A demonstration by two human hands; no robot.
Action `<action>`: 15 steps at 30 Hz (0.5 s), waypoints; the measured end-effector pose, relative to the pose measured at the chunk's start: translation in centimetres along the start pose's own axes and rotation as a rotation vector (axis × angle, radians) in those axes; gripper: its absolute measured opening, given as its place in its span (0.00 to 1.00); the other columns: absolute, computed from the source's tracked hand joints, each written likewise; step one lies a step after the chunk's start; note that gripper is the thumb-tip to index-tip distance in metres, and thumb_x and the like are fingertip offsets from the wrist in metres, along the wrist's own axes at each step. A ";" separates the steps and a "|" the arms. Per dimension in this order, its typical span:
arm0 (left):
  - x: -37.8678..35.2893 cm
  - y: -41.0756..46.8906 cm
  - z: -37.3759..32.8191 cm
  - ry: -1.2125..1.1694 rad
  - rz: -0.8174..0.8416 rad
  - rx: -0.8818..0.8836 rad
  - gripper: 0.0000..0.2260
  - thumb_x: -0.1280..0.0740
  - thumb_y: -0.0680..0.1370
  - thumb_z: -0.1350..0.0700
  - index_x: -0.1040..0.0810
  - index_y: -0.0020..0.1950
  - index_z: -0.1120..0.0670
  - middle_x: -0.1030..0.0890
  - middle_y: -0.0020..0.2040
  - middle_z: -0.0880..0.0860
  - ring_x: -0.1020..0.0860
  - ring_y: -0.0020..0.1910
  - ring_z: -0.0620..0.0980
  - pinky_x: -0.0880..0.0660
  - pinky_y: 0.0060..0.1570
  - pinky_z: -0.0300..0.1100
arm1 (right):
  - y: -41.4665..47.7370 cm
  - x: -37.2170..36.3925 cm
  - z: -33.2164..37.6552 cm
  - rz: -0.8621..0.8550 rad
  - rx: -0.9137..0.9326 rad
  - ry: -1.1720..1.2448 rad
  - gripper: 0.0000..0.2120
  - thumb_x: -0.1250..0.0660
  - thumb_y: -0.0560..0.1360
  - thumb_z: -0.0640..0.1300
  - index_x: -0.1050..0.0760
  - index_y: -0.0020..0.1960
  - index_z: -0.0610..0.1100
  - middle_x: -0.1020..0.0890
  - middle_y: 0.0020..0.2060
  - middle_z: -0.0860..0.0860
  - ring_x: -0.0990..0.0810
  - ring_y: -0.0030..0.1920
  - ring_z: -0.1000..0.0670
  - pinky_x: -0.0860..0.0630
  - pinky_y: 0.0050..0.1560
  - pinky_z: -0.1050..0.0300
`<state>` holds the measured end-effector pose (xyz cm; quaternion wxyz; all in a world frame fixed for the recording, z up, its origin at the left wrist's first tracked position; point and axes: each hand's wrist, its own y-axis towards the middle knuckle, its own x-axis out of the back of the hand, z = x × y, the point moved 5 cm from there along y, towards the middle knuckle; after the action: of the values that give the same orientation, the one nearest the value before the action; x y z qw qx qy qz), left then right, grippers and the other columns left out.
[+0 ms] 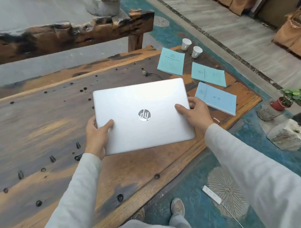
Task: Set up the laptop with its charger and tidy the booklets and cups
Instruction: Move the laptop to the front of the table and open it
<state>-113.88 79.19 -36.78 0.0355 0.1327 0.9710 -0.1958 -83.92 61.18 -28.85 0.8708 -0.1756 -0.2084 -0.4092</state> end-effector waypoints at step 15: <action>0.9 2.6 1.5 -0.008 -0.169 0.019 0.20 0.29 0.75 0.61 0.25 0.67 0.53 0.17 0.57 0.47 0.17 0.43 0.38 0.24 0.32 0.30 | 8.8 -6.4 -2.0 0.216 0.022 -0.045 0.25 0.25 0.72 0.57 0.26 0.63 0.49 0.19 0.53 0.57 0.21 0.50 0.59 0.27 0.43 0.61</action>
<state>-114.01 81.13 -39.26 0.0213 0.0497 0.9767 -0.2076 -80.28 69.64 -34.94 0.9069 -0.1966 -0.2121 -0.3065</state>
